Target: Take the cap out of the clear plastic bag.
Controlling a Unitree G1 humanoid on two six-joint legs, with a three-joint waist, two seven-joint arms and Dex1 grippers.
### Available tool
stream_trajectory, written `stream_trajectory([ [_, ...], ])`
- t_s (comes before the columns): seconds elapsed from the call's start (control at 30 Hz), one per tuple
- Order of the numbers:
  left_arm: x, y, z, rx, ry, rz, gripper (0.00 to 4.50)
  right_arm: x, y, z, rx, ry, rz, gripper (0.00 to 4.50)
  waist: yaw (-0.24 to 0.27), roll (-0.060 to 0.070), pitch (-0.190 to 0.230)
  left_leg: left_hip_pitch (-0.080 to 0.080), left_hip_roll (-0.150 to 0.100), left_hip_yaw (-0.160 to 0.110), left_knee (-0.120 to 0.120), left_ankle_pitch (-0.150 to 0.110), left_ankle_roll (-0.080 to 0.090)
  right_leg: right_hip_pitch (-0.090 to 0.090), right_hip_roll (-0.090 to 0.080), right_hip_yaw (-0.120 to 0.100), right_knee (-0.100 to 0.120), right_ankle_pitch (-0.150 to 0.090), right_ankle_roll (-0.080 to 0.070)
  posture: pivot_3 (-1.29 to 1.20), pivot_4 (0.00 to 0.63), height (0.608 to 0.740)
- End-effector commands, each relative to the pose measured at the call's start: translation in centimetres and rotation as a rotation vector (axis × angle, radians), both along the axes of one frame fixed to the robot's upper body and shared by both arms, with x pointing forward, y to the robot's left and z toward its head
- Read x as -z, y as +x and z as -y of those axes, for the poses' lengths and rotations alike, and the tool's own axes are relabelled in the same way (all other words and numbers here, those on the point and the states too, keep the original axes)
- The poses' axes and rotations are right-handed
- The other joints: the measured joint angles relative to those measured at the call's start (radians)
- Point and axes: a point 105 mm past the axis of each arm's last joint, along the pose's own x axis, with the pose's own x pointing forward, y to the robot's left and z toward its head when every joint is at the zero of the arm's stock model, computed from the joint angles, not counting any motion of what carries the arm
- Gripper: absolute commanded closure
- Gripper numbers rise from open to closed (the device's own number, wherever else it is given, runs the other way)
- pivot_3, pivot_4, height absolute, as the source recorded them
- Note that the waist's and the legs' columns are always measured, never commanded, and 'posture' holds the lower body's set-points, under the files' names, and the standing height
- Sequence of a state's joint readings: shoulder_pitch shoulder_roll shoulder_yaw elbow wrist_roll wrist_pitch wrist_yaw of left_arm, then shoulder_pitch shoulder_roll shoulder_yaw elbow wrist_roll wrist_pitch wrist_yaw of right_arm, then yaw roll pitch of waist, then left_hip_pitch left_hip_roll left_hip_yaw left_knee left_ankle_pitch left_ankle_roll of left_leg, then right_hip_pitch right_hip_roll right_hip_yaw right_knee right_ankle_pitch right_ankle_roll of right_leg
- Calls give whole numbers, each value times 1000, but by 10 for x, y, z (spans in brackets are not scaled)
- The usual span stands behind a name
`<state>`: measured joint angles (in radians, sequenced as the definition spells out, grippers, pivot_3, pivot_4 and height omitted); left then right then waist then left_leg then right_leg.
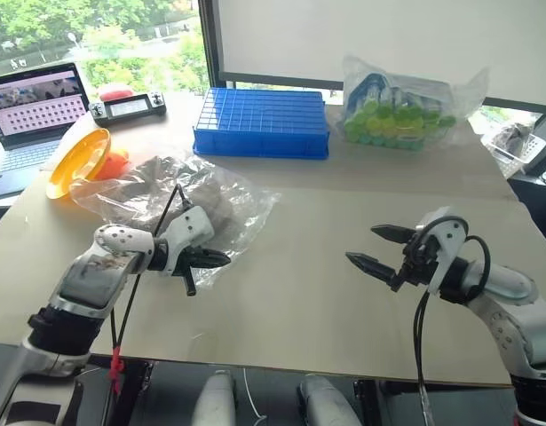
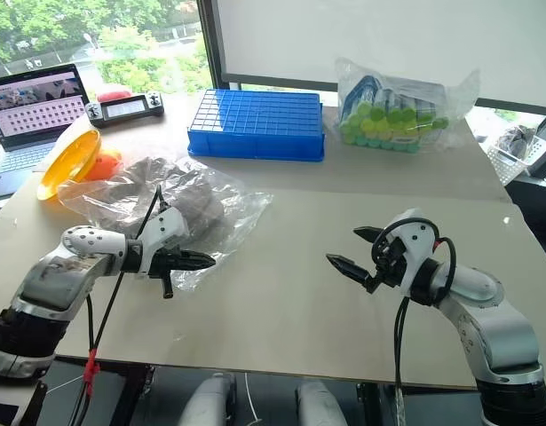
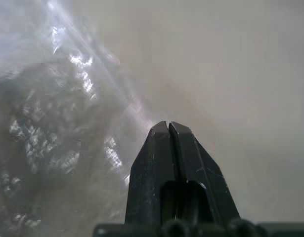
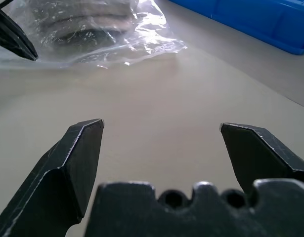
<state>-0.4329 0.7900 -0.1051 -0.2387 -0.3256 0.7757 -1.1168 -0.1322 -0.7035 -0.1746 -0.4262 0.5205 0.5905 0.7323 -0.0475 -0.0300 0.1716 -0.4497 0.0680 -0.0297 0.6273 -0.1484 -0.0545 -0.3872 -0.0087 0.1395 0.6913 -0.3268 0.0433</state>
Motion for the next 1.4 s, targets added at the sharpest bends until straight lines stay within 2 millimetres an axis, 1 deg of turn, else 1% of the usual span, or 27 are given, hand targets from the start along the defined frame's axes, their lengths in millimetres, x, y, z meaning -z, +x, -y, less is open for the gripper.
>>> stream_trajectory([
  [0.03, -19, -31, -6, 22, -78, -50, 4454, -12, -1, -1, -4, -5, 70, 0, -6, 0, 0, 0, 0, 0, 0, 0, 0, 0, 0, 0, 0, 0, 0, 0, 150, 713],
  [0.07, -22, -34, -11, 7, -78, -49, 4050, -11, -1, -2, -4, -3, 70, 0, -9, 0, 0, 0, 0, 0, -1, 0, 0, -1, 0, 0, 0, 0, -1, 0, 150, 713],
  [0.1, -24, -36, -15, 0, -74, -49, 3923, -10, 0, -3, -5, -1, 69, 0, -9, 0, 0, 1, 0, 0, -1, 0, 0, 0, 0, 0, 1, 0, -1, 0, 150, 713],
  [0.17, -29, -38, -21, -13, -71, -46, 3425, -7, 0, -5, -9, 7, 67, 0, -8, 0, 0, 3, 0, 0, 0, 0, 0, 1, 0, 0, 3, -1, 0, 0, 150, 713],
  [0.2, -31, -38, -23, -18, -64, -38, 2961, -6, 1, -6, -12, 10, 66, 0, -6, 0, 0, 4, 0, 0, 0, 0, 0, 1, 0, 0, 3, -2, 2, 0, 150, 713],
  [0.27, -34, -37, -26, -17, -31, -11, 2407, -4, 1, -8, -17, 11, 64, 0, 0, 0, 0, 5, 0, 0, 1, 0, 0, 3, 0, 0, 3, -3, 3, 0, 150, 713],
  [0.3, -34, -37, -26, -16, -20, -3, 1994, -4, 2, -9, -18, 10, 65, 0, 2, 0, 0, 5, 0, 0, 1, 0, 0, 3, 0, 0, 3, -3, 4, 0, 150, 713],
  [0.37, -33, -33, -26, -27, 26, 31, 1383, -4, 3, -9, -23, 13, 67, 0, 3, 0, 0, 5, 0, 0, 1, 0, 0, 3, 0, 0, 3, -3, 4, 0, 150, 713],
  [0.4, -31, -32, -26, -31, 58, 50, 966, -4, 4, -10, -25, 14, 68, 0, 3, 0, 0, 5, 0, 0, 1, 0, 0, 2, 0, 0, 3, -3, 3, 0, 150, 713],
  [0.5, -16, -24, -31, -69, 173, 99, 33, -5, 5, -11, -30, 17, 71, 0, 3, 0, 0, 4, 0, 0, 0, 0, 0, 2, 0, 0, 3, -2, 2, 0, 150, 713],
  [0.6, -2, -10, -35, -147, 239, 130, 33, -5, 4, -12, -33, 19, 74, 0, 3, 0, 0, 4, 0, 0, -1, 0, 0, 1, 0, 0, 3, -2, 0, 0, 150, 713],
  [0.77, 9, 5, -37, -217, 341, 205, 33, -4, 2, -12, -27, 22, 76, 0, 3, 0, 0, 4, 0, 0, 0, 0, 0, 1, 0, 0, 3, -2, 1, 0, 150, 713],
  [0.93, 3, 13, -32, -253, 307, 229, 33, -3, 1, -13, -27, 27, 75, 0, 4, 0, 0, 4, 0, 0, 0, 0, 0, 1, 0, 0, 3, -2, 1, 0, 150, 713],
  [1.03, -1, 16, -32, -263, 295, 237, 33, -3, 0, -15, -35, 31, 72, 0, 4, 0, 0, 4, 0, 0, 0, 0, 0, 1, 0, 0, 3, -2, 1, 0, 150, 713],
  [1.17, -2, 18, -30, -263, 271, 228, 33, -1, -3, -23, -74, 39, 59, 0, 2, 0, 0, 4, 0, 0, 0, 0, 0, 1, 0, 0, 3, -2, 1, 0, 150, 713],
  [1.23, -1, 18, -28, -260, 260, 222, 569, -1, -9, -33, -128, 51, 47, 0, 2, 0, 0, 4, 0, 0, 0, 0, 0, 1, 0, 0, 3, -2, 1, 0, 150, 713],
  [1.3, 0, 18, -28, -264, 257, 220, 1091, -1, -13, -39, -163, 54, 39, 0, 2, 0, 0, 4, 0, 0, 0, 0, 0, 1, 0, 0, 3, -2, 1, 0, 150, 713],
  [1.37, 1, 18, -29, -269, 258, 216, 1836, -1, -15, -41, -175, 54, 35, 0, 3, 0, 0, 4, 0, 0, 0, 0, 0, 1, 0, 0, 3, -2, 1, 0, 150, 713],
  [1.4, 2, 18, -29, -270, 259, 215, 2133, -1, -16, -41, -178, 55, 34, 0, 3, 0, 0, 4, 0, 0, 0, 0, 0, 1, 0, 0, 3, -2, 1, 0, 150, 713],
])
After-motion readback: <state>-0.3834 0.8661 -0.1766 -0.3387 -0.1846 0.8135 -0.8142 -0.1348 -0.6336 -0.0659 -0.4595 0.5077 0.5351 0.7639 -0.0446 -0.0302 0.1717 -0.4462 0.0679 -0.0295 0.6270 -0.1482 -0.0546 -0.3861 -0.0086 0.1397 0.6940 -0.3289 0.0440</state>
